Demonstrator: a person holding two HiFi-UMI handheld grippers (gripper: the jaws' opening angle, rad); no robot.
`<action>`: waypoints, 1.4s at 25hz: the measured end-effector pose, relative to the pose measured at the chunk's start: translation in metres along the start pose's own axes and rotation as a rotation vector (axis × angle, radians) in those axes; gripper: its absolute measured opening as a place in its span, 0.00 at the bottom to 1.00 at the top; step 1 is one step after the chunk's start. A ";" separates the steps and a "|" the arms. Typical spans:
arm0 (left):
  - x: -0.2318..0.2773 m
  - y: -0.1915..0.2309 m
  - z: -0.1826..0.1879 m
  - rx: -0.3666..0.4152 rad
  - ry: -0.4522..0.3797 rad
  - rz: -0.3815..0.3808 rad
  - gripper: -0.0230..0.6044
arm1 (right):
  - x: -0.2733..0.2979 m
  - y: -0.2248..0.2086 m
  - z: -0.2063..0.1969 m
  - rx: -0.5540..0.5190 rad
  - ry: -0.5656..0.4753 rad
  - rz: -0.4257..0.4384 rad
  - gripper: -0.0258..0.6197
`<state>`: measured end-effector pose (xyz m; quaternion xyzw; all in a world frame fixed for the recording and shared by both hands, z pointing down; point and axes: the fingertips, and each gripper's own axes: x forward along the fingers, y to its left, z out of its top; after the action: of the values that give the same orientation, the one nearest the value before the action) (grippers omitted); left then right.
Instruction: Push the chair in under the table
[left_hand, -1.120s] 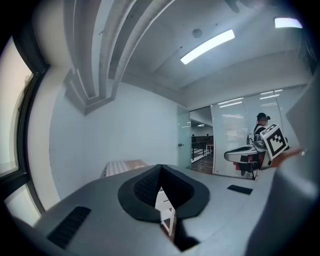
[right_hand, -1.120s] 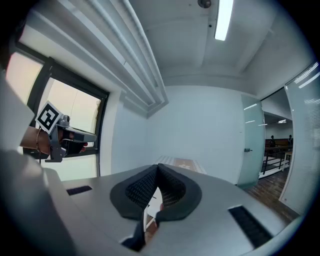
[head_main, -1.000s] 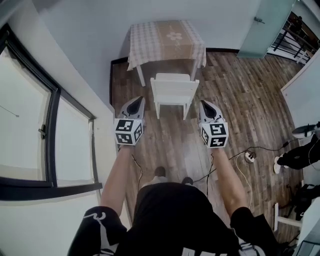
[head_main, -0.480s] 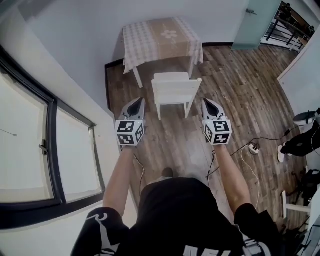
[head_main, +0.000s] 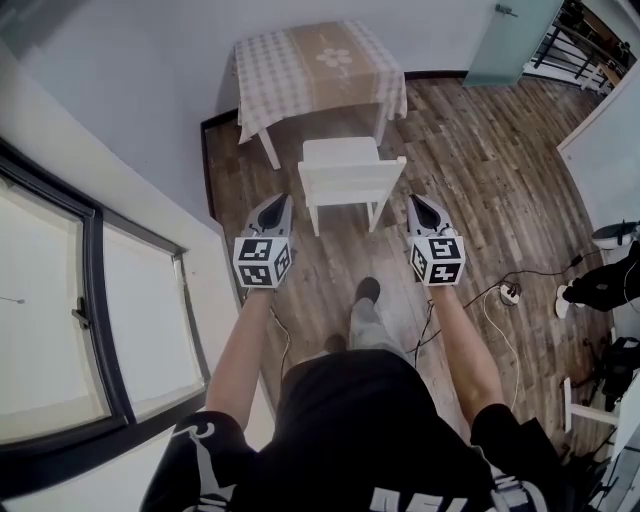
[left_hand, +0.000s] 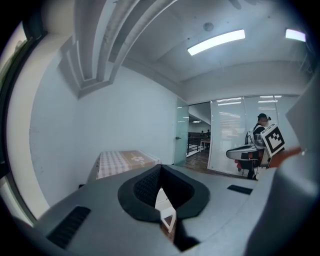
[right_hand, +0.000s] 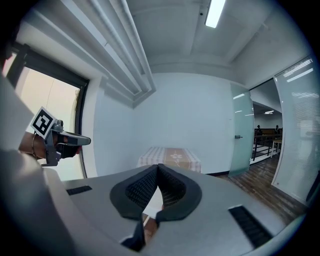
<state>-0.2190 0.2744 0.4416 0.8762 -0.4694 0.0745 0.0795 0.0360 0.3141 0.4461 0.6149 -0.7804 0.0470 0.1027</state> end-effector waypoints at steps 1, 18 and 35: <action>0.010 0.005 -0.002 -0.003 0.004 0.006 0.07 | 0.010 -0.005 -0.003 -0.001 0.006 0.001 0.06; 0.170 0.046 -0.032 -0.037 0.126 0.088 0.07 | 0.166 -0.107 -0.033 0.040 0.110 0.052 0.06; 0.225 0.063 -0.114 -0.092 0.318 0.234 0.07 | 0.235 -0.139 -0.114 0.039 0.254 0.156 0.06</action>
<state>-0.1543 0.0815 0.6031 0.7884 -0.5524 0.1992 0.1837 0.1301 0.0807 0.6010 0.5435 -0.8054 0.1476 0.1847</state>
